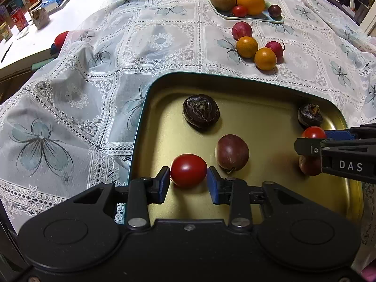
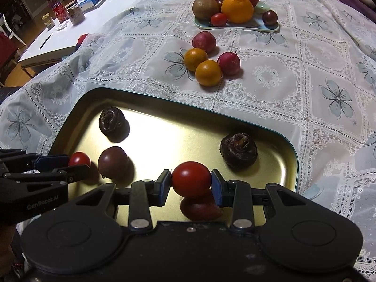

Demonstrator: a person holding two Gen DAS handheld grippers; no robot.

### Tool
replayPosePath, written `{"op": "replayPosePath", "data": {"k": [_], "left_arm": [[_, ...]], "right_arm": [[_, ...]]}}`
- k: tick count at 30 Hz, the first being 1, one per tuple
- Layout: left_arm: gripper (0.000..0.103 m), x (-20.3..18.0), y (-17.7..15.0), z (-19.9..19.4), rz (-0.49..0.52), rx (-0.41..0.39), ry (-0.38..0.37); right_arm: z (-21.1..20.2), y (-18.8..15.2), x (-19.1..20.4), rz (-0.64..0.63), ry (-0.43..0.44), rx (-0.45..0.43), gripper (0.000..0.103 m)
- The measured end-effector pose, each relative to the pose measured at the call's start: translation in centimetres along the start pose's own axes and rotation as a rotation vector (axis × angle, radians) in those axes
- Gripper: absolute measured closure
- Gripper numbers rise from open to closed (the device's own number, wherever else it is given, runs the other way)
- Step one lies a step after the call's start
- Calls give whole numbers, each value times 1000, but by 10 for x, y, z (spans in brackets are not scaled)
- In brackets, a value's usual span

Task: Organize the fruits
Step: 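Carry the tomatoes over the gold tray and open both tools to release them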

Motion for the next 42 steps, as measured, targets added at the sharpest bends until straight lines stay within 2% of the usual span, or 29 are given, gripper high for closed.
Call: {"op": "replayPosePath", "data": {"k": [22,37,42], "left_arm": [[60,3,-5,0,-13,44,5],[61,1,5,-6,-5,117,-27],[61,-2,17,-10,20,99,-16]], "right_arm": [[1,0,2,-2,27,8,64],[2,1,-4,13,37,89,64],[0,3,-16,54,72,121,64]]}}
Point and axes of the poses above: each gripper's, at about its wrist camera, not at the fingertips, and z roughly the way its jaws point, x to its left, y to its top, the point moved 5 cm from there along z, roughly the way its jaws point, and after that the axes turned 12 degrees about -z, right-handed, at the moved point
